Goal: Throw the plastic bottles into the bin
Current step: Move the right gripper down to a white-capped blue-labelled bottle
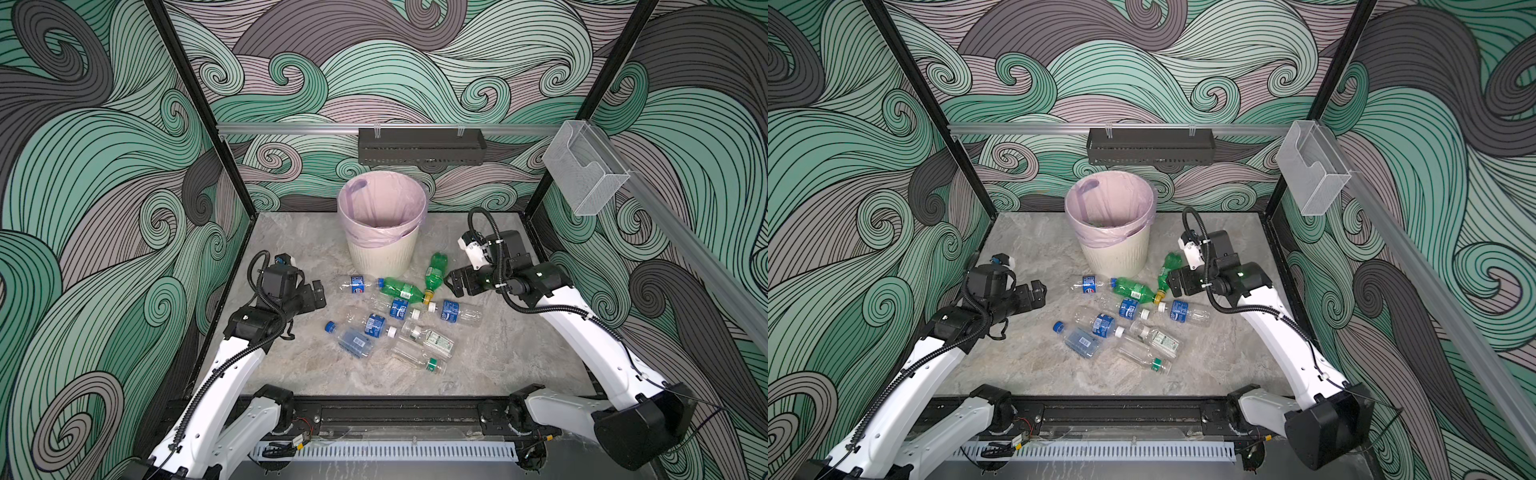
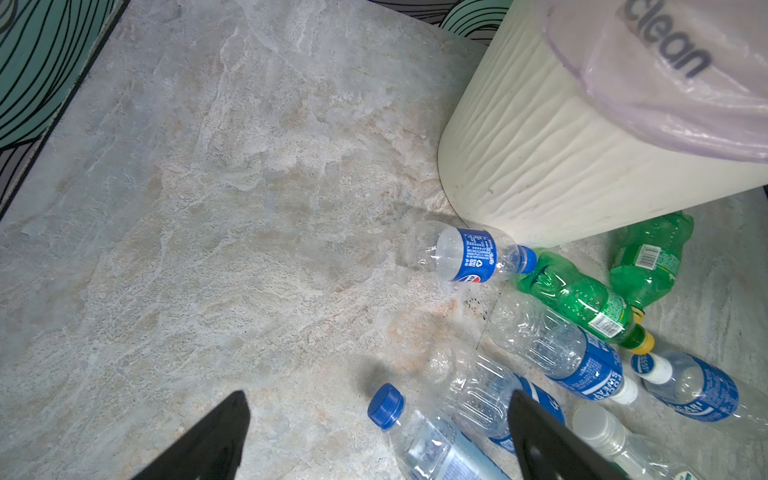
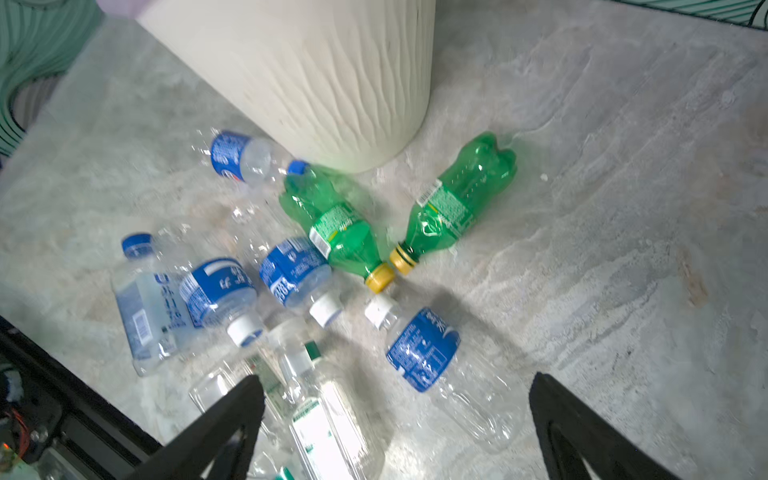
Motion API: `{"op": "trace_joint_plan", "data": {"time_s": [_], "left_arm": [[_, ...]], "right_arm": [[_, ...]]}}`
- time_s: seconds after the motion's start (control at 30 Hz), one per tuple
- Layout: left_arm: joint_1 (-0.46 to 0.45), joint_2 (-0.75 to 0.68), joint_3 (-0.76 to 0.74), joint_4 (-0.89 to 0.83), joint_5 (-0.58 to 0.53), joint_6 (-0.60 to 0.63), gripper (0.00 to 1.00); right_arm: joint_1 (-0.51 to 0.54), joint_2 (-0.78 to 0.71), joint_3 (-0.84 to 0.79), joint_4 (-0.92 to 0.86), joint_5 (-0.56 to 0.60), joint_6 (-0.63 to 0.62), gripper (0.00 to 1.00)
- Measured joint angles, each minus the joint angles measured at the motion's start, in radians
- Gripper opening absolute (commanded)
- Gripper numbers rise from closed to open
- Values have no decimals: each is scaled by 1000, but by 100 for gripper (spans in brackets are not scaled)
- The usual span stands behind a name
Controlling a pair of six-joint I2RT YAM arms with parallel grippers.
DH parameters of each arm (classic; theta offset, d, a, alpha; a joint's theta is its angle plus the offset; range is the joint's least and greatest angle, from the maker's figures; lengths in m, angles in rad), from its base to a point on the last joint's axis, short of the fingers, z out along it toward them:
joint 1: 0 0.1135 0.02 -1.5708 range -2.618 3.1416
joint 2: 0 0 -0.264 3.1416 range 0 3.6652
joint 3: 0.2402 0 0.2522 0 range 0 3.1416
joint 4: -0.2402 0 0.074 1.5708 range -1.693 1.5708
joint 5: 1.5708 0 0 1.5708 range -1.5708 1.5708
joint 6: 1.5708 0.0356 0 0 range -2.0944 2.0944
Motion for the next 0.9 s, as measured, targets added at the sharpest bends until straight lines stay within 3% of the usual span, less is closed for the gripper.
{"op": "trace_joint_plan", "data": {"time_s": [0.27,0.5,0.9], "left_arm": [[0,-10,-1,1,3,-1,99],[0,-20,-8,2,3,-1,99],[4,-20,-34,4,6,-2,99]], "right_arm": [[6,125,-21,-58,29,-116,95],[12,291,-27,-97,51,-125,91],[17,398,-39,-90,48,-96,89]]}}
